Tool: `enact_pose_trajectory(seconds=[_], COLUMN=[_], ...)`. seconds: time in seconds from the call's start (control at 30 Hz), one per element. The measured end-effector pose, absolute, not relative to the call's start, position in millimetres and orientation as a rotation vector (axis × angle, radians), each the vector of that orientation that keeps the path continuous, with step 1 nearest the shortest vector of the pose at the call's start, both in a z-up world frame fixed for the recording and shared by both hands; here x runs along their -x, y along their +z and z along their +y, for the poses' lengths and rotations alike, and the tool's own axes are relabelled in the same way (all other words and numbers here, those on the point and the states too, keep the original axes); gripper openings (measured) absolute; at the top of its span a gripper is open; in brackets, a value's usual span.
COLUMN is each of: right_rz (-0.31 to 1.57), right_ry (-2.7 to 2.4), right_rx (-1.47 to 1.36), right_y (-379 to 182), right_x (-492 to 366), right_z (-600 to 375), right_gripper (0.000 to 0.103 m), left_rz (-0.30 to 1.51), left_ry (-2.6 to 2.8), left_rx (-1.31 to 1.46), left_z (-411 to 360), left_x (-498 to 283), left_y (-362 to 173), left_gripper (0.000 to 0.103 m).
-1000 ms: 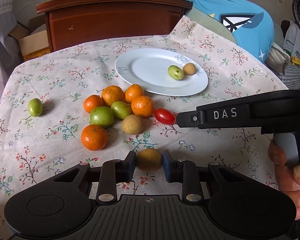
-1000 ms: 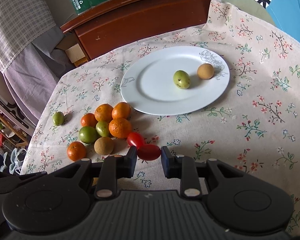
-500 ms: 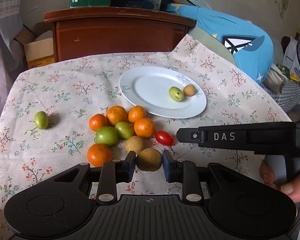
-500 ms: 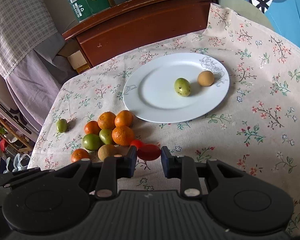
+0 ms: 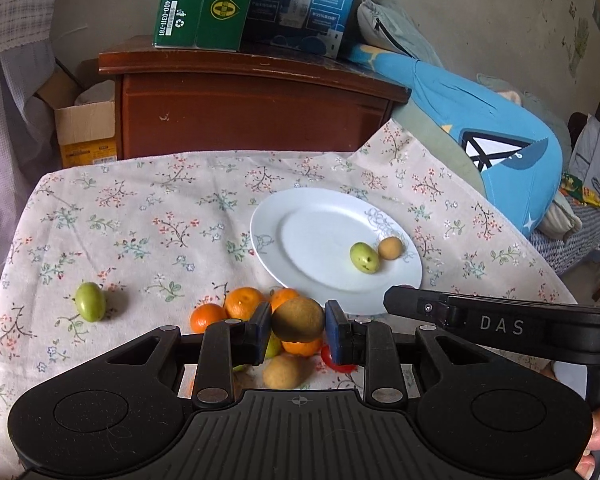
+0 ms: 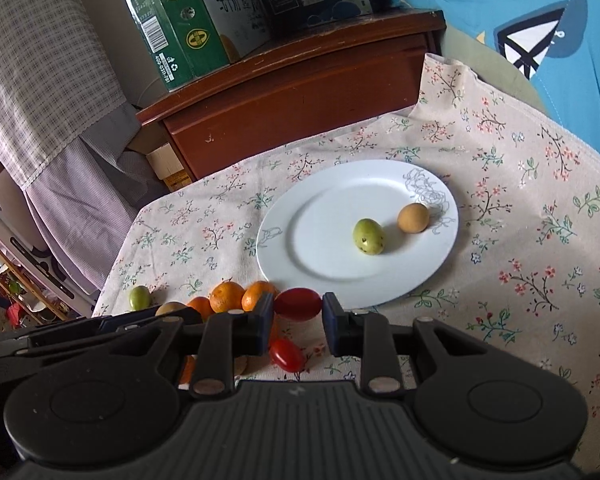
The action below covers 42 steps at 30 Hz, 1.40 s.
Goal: Organize fruits
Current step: 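Carry the tomato and brown fruit onto the white plate and open both grippers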
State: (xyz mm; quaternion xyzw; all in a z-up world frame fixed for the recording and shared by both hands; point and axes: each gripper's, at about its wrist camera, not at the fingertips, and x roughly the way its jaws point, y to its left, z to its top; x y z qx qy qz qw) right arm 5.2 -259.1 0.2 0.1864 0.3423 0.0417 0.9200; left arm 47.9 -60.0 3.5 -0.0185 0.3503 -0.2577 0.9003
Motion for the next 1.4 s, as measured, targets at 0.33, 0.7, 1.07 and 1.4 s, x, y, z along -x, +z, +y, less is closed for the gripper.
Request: enact_pose_trajectory(seconds=[0.33,0.7,1.07,1.4], right_rz=[0.708,0.757,0.795,0.757], right_ry=[0.054,0.000,-0.032,-0.069], right_rx=[-0.424,-0.486,-0.525,-0.534], right_y=[-4.8,-23.4,-38.5,-35.5], right_x=[-28.7,-59.8,-80.0,-79.9], right_z=[-274.4,-291.2,-295.3,-300.8], right_gripper=[0.026,0.026,0.026,0.035], left_rz=[0.723,0.759,0.803,0.772], left_ry=[-0.560,-0.580,-0.568,-0.459], left_rx=[0.012,-0.043,-0.097,-0.179], left_z=[-78.1,-105.8,-127.2,-131.8], left_x=[-84.3,-123.6,-149.2,-149.3], left_y=[2.2,-10.1,-26.9,-20.7], left_gripper=[0.026,0.026,0.026,0.062])
